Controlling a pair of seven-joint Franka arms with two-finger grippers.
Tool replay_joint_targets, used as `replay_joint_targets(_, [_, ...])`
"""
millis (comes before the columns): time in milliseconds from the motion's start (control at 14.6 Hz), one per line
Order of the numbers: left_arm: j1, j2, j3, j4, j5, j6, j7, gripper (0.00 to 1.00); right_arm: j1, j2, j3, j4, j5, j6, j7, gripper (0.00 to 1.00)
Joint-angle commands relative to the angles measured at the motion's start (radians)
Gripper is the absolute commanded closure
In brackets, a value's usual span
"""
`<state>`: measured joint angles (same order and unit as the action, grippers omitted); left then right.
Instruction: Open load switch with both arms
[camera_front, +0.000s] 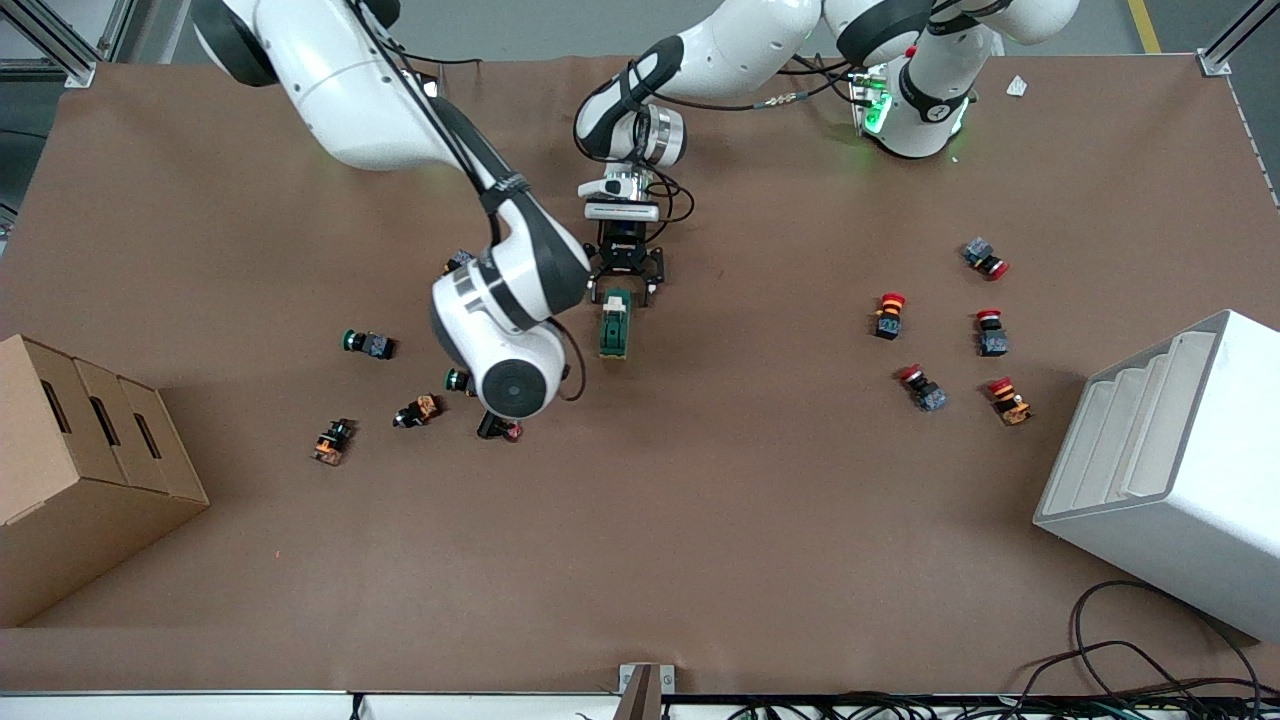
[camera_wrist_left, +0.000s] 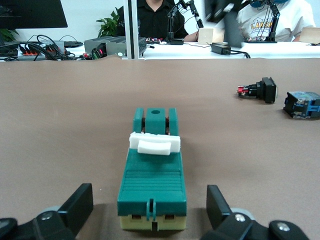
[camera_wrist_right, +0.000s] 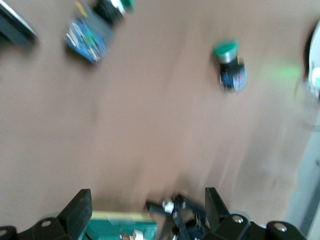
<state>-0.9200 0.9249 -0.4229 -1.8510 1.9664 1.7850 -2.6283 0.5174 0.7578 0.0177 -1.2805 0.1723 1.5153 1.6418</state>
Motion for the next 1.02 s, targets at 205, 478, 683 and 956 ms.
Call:
replay_joint_targets(205, [0.003,-0.024,-0.040,-0.008,-0.128,0.037,0.086,0.00,-0.109,-0.093,0.015,-0.034,-0.256,0.152,-0.397,0.00])
replay_joint_targets(478, [0.012,-0.098,-0.079,0.028,-0.303,0.040,0.186,0.00,-0.241,-0.143,0.016,-0.033,-0.258,0.215,-0.716,0.00])
replay_joint_targets(683, [0.073,-0.104,-0.141,0.117,-0.486,0.039,0.354,0.00,-0.324,-0.196,0.016,-0.033,-0.261,0.236,-0.954,0.00])
replay_joint_targets(956, [0.151,-0.198,-0.149,0.251,-0.794,0.036,0.656,0.00,-0.428,-0.276,0.018,-0.034,-0.251,0.233,-1.342,0.00])
